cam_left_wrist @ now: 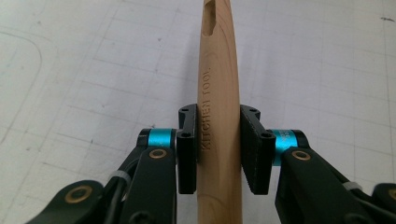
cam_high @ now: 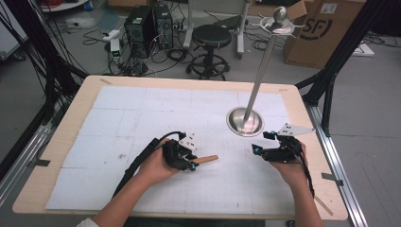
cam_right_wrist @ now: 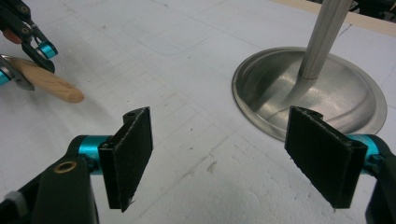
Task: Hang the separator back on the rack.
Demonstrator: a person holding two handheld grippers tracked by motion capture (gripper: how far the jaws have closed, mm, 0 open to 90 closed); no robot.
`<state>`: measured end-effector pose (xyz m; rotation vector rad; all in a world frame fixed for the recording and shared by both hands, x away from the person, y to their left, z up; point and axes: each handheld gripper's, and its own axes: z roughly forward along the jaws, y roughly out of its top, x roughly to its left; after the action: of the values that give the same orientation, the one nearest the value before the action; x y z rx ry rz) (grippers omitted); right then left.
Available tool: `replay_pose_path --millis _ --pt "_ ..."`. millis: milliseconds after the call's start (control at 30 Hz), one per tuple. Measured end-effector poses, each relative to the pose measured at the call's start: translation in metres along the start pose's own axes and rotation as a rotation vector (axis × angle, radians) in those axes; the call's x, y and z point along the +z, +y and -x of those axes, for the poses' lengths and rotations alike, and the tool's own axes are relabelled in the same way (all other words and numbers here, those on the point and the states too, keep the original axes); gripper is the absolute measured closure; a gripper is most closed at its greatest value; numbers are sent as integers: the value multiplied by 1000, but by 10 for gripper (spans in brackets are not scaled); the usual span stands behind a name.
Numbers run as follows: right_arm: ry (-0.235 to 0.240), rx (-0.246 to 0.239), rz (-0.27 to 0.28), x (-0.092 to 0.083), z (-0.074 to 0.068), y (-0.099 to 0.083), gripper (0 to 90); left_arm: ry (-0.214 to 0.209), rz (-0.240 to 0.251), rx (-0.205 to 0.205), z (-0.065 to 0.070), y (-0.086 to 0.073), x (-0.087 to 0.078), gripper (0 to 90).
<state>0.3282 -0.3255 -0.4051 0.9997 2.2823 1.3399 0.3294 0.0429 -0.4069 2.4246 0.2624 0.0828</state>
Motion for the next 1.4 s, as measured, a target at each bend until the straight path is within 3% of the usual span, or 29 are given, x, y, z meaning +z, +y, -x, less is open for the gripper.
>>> replay_pose_path --millis 300,600,667,933,1200,1400 --pt "0 -4 10 -1 1 0 221 9 81 3 -3 3 -17 707" --pt "4 -9 15 -1 0 1 220 61 259 -34 -15 4 -49 707" --pt "6 -9 16 -2 -1 1 221 54 305 -53 -18 4 -55 706" --pt "9 -13 18 -2 -1 1 221 69 381 -48 -26 6 -68 706" --pt "9 -13 20 -2 -2 2 221 57 472 -61 -32 7 -75 706" --pt "11 -13 19 -2 -2 2 221 150 518 -39 -29 10 -80 705"
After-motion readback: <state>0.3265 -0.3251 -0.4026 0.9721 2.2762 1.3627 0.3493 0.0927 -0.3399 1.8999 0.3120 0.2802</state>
